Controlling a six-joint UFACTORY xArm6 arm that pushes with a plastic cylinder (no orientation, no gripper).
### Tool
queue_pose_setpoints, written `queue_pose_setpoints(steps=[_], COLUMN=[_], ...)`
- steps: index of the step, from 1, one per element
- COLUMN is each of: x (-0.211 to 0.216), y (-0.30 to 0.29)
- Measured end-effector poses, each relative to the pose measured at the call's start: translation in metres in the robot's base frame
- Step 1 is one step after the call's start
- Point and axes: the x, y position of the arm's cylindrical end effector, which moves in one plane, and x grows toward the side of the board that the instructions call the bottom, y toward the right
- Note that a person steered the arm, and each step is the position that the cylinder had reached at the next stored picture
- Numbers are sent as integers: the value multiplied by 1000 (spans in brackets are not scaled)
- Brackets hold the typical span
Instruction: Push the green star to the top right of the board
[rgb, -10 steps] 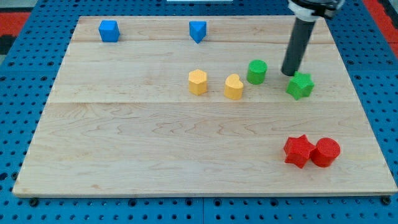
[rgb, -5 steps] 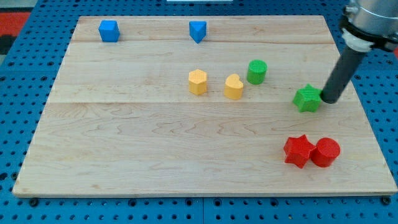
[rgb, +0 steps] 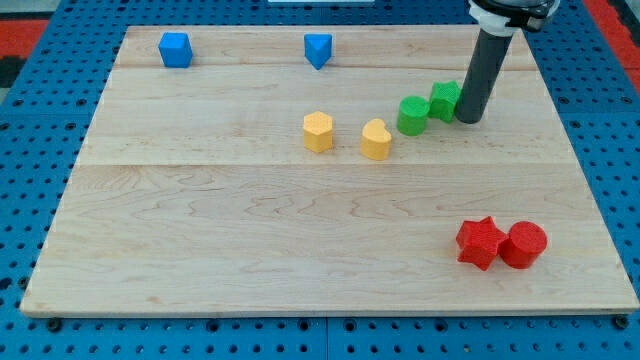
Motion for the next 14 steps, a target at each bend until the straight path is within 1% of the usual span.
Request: queue_pose_setpoints(steps=[1, 2, 3, 4, 5, 6, 7, 9, 10, 11, 14], x=[8, -10, -34, -80, -91, -73, -68, -96, -122, -127, -115], y=[-15, -38, -37, -39, -39, -37, -26, 17, 21, 21, 15])
